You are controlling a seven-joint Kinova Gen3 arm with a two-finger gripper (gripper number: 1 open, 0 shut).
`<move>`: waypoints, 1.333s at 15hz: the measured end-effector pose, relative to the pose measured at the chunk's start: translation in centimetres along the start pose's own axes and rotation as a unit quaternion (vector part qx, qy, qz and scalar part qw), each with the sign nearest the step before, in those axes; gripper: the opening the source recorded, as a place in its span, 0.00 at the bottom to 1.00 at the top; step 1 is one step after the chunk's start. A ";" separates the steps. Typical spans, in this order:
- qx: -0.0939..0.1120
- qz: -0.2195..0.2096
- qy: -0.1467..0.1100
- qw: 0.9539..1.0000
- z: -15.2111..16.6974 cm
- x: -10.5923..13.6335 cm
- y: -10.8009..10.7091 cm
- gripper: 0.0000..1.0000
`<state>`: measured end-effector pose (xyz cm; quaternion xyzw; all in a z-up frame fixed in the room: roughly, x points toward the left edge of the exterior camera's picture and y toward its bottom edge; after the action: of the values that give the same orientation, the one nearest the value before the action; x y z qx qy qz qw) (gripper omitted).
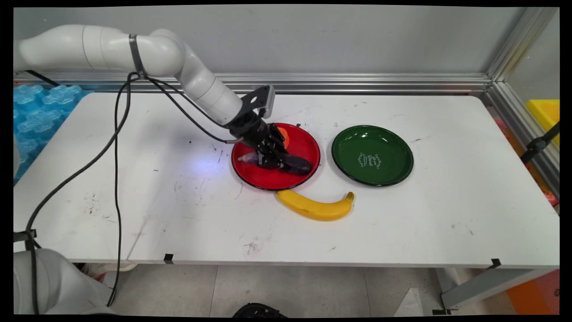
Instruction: Place the picked object on the green plate
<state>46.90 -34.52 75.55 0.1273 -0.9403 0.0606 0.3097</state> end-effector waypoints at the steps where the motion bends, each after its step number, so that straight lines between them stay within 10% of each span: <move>1: -0.002 0.002 0.002 1.000 -0.4 0.4 -0.1 0.00; 11: 0.000 0.014 0.036 0.999 -3.7 5.6 -0.8 0.00; 20: 0.026 -0.005 0.101 0.995 0.5 12.8 -2.2 0.00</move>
<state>37.31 -39.32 82.92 0.1327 -0.9020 0.0957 0.3996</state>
